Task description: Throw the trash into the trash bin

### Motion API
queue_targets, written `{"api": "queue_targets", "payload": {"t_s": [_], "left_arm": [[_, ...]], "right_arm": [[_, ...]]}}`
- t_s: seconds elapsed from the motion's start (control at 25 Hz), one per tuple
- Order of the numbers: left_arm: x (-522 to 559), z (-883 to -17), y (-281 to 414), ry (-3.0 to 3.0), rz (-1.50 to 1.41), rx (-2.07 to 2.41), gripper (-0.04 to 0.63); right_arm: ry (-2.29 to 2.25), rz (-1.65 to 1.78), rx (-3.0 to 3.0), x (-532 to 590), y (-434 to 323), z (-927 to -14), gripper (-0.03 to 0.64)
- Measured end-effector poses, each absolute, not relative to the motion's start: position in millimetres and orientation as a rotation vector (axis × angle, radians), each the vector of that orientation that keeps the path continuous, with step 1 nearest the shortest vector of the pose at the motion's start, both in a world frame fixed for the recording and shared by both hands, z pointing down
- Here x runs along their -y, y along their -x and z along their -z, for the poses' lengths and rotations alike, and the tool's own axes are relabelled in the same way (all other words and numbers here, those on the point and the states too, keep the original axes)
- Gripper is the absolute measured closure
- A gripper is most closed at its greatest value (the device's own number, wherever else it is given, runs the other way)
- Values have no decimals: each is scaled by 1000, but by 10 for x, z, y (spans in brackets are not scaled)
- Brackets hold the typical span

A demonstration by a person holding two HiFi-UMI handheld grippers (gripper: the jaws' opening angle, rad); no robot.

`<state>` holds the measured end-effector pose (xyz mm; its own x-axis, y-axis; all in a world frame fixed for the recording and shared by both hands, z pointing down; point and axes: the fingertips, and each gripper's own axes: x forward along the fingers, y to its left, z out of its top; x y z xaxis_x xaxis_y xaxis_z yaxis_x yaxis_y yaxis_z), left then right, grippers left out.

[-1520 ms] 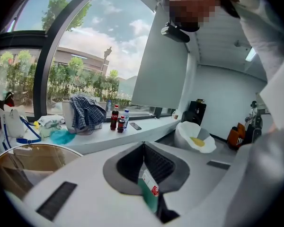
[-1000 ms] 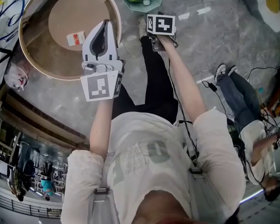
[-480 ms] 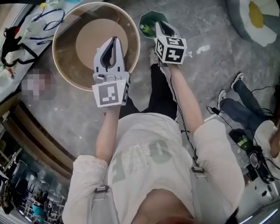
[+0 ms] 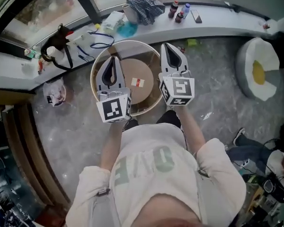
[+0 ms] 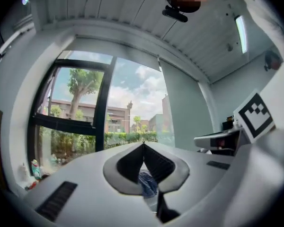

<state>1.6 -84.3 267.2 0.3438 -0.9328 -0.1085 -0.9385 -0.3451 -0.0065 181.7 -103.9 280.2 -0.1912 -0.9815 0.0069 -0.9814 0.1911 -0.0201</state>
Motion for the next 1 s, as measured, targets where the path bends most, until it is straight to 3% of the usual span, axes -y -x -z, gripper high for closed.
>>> {"api": "queue_targets", "payload": {"t_s": [0.2, 0.44, 1.0], "left_arm": [[510, -2371, 690, 2337, -194, -1863, 583], [349, -2271, 1183, 2233, -261, -1961, 583], [434, -2187, 961, 2320, -391, -1857, 583]], "right_arm": [[1811, -101, -2465, 761, -1058, -2364, 601], [1712, -82, -2542, 614, -523, -2444, 601], [1723, -49, -2554, 637, -621, -2441, 601]]}}
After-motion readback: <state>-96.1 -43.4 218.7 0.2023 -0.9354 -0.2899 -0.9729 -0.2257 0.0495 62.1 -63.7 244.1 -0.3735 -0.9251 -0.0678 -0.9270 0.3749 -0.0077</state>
